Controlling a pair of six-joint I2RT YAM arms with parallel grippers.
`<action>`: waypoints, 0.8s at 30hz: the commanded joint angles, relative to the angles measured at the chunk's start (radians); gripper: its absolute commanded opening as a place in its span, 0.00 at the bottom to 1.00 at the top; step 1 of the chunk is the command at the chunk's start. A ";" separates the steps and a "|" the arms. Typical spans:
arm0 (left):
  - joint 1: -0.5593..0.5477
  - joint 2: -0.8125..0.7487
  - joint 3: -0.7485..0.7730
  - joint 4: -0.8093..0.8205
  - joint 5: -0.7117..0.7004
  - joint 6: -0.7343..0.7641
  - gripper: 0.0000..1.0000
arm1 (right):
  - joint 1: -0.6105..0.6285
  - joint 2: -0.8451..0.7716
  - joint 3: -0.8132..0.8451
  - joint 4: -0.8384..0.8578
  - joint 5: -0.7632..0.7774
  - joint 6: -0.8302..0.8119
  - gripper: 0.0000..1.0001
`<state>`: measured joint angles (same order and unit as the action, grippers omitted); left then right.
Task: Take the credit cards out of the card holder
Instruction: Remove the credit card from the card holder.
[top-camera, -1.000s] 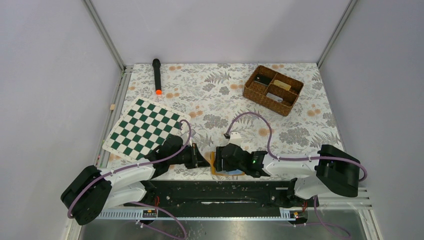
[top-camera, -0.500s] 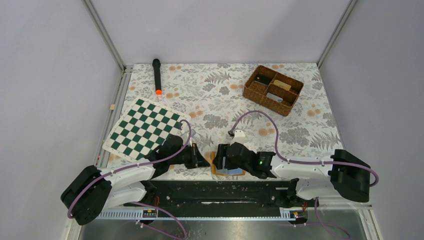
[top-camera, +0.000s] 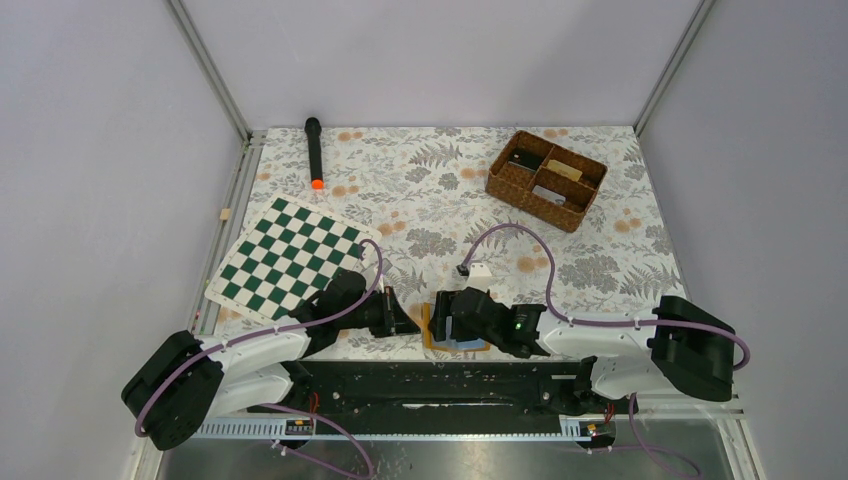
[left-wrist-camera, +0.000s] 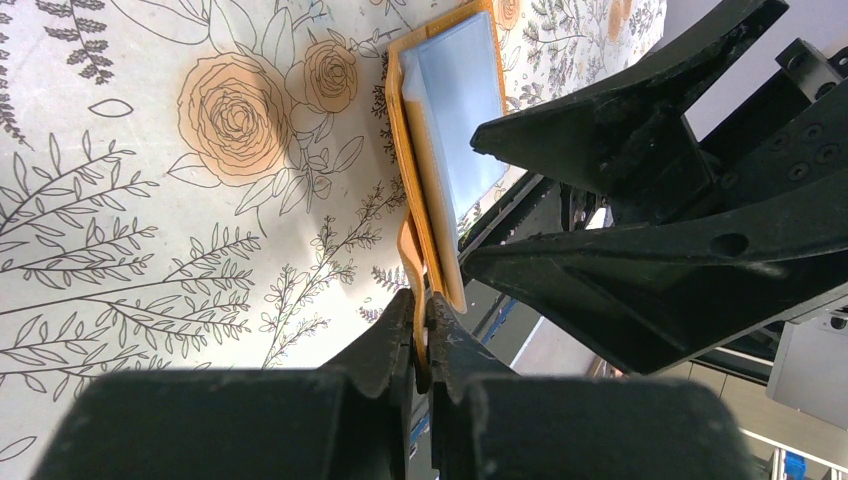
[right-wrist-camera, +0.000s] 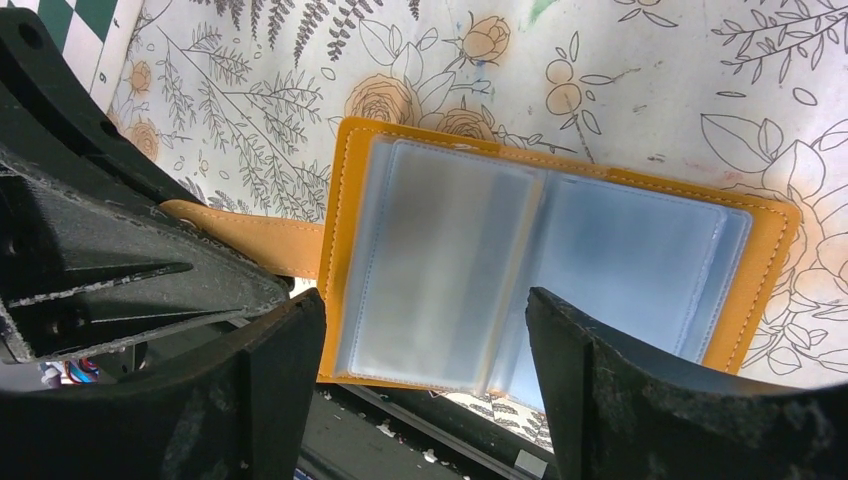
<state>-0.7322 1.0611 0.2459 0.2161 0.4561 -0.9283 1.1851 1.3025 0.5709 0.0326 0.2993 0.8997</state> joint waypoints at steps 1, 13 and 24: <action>-0.005 -0.016 -0.006 0.040 -0.013 -0.003 0.00 | 0.004 -0.004 -0.008 -0.005 0.058 0.019 0.81; -0.005 -0.016 0.004 0.029 -0.009 0.004 0.00 | -0.005 -0.030 -0.034 -0.010 0.089 0.029 0.80; -0.004 -0.024 0.007 0.021 -0.010 0.007 0.00 | -0.005 0.096 -0.010 0.088 -0.027 0.055 0.81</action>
<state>-0.7322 1.0611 0.2459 0.2131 0.4561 -0.9279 1.1835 1.3613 0.5430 0.0830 0.3138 0.9249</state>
